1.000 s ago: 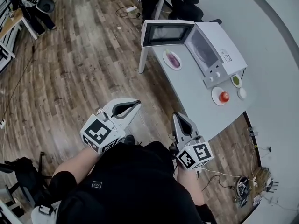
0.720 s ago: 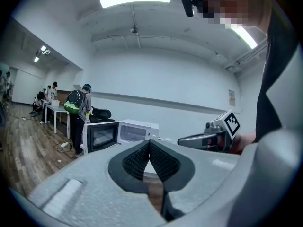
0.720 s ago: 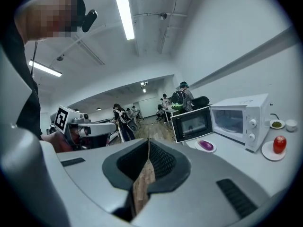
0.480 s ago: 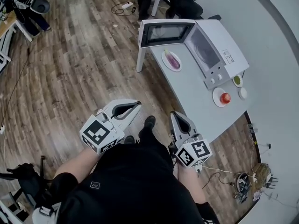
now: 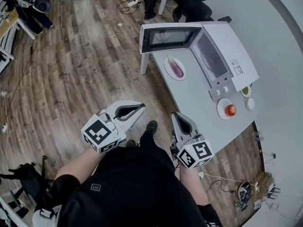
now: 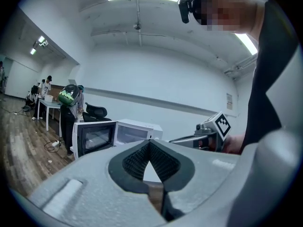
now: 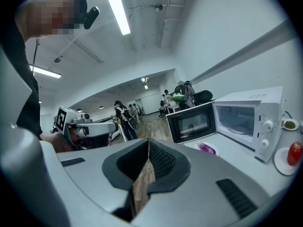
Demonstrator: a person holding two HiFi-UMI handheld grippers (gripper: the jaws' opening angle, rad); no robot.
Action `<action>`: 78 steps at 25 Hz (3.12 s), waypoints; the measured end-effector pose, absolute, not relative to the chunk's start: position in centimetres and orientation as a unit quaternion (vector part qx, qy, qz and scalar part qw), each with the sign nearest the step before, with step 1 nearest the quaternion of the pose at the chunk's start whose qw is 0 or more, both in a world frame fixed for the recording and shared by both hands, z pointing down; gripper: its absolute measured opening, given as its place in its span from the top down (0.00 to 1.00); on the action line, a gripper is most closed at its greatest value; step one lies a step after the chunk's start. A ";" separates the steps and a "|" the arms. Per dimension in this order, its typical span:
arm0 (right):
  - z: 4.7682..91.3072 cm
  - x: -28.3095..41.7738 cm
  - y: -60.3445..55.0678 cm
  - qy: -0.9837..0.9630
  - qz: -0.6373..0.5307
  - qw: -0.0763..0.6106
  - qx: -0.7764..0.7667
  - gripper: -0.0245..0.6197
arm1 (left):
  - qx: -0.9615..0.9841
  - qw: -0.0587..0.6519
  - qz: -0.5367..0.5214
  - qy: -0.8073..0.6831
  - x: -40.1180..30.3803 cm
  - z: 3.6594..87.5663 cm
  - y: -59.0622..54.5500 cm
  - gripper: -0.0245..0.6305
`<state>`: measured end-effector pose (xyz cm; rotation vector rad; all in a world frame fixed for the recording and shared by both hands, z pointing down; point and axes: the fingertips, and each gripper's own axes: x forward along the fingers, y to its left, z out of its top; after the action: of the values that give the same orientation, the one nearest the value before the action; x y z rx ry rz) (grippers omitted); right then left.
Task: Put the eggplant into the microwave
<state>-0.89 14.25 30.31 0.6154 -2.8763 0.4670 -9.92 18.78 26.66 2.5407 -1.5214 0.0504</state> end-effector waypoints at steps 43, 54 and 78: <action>39.1 -2.7 -6.6 -0.914 0.228 0.107 0.319 0.94 | 0.920 0.064 0.134 -0.362 -10.8 36.1 -6.2 0.95; 45.4 -2.7 -8.2 -0.906 0.254 0.120 0.317 0.94 | 0.899 0.022 0.227 -0.375 -12.0 44.0 -9.1 0.95; 51.6 -1.9 -8.7 -0.890 0.284 0.132 0.332 0.94 | 0.849 -0.078 0.445 -0.276 -11.8 57.1 -11.8 0.95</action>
<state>-1.91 -8.70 51.56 0.9637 -2.5820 0.8232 -11.80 -11.83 57.15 2.8065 -0.9113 1.4706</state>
